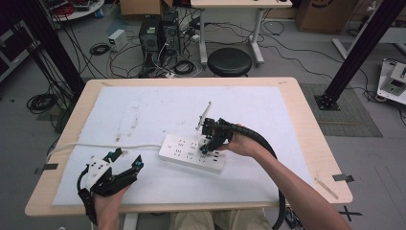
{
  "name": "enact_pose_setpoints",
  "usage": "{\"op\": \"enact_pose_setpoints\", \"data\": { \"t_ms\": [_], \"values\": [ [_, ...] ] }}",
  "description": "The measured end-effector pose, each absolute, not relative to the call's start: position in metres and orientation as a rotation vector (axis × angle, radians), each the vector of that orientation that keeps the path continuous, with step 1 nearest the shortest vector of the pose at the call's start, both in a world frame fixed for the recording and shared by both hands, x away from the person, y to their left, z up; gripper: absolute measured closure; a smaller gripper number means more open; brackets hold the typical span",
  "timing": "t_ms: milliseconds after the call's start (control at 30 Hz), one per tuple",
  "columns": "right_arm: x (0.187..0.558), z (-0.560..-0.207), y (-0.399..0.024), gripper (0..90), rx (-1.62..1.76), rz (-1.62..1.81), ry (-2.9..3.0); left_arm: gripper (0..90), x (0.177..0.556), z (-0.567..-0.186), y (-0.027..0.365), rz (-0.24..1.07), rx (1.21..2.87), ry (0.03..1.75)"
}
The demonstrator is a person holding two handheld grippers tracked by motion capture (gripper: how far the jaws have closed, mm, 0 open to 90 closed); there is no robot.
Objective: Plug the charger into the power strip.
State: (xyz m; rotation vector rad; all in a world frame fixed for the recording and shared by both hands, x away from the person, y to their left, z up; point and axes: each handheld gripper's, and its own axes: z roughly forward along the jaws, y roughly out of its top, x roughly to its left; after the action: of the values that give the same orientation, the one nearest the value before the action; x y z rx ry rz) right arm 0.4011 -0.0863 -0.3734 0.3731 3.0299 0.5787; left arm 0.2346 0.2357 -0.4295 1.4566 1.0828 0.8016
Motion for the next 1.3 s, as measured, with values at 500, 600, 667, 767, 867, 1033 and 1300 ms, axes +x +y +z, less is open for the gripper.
{"op": "enact_pose_setpoints", "data": {
  "t_ms": [500, 600, 667, 767, 867, 1033, 1300],
  "values": [
    [0.396, -0.376, -0.085, 63.8, 0.326, 0.58, 2.991, 23.0, 0.24, -0.427, 0.228, 0.782, 1.48, 1.063],
    [0.401, -0.376, -0.088, 63.8, 0.353, 0.61, 3.018, 23.1, 0.241, -0.425, 0.226, 0.779, 1.49, 1.055],
    [0.401, -0.377, -0.088, 63.8, 0.355, 0.615, 3.025, 23.1, 0.241, -0.426, 0.225, 0.78, 1.493, 1.05],
    [0.401, -0.378, -0.088, 63.8, 0.349, 0.622, 3.017, 23.1, 0.241, -0.427, 0.224, 0.77, 1.492, 1.055],
    [0.395, -0.378, -0.087, 63.8, 0.335, 0.603, 2.986, 23.2, 0.241, -0.426, 0.224, 0.775, 1.491, 1.051],
    [0.389, -0.38, -0.087, 63.8, 0.328, 0.616, 2.948, 23.3, 0.241, -0.424, 0.227, 0.774, 1.48, 1.057],
    [0.391, -0.381, -0.088, 63.8, 0.343, 0.629, 2.958, 23.3, 0.241, -0.424, 0.224, 0.768, 1.475, 1.054]
  ]
}}
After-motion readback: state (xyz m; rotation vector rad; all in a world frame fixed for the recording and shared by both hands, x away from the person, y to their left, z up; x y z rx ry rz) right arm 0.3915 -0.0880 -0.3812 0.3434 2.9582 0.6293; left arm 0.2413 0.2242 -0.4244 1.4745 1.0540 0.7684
